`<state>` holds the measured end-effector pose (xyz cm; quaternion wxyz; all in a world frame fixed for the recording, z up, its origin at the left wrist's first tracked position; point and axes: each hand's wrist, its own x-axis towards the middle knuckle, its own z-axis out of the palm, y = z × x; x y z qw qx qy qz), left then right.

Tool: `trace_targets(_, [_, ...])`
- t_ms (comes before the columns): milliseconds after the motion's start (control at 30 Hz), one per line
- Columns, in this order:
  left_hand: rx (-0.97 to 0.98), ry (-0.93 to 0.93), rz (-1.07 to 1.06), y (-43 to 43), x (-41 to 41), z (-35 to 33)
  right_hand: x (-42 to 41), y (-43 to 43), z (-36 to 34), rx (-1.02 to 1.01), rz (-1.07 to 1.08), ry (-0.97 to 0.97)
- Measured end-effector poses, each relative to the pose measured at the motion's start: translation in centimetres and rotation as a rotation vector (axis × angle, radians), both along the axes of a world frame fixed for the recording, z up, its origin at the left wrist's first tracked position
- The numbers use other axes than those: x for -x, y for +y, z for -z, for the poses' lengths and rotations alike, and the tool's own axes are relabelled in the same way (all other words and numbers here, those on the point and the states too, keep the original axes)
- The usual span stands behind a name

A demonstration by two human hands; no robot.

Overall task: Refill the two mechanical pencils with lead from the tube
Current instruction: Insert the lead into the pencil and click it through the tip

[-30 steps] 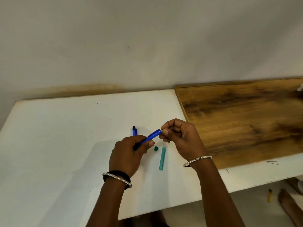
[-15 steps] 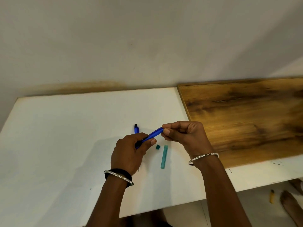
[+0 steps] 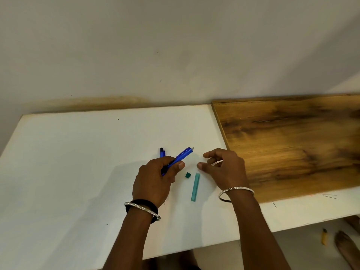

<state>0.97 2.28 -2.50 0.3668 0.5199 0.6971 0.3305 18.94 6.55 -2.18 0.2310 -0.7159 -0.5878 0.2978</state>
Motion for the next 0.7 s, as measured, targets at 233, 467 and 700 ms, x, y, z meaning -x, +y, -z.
trace_targets(233, [-0.019, 0.014, 0.018, -0.1, 0.1, -0.1, 0.2, 0.0, 0.1, -0.111, 0.082, 0.056])
trace_targets(467, [-0.012, 0.038, 0.056, -0.2, 0.2, 0.1, 1.4, 0.0, -1.6, -0.024, 0.042, 0.934])
trace_targets(700, [-0.022, 0.048, 0.056, 0.0, 0.0, 0.0, 1.4, 0.0, -1.3, -0.030, 0.015, 0.853])
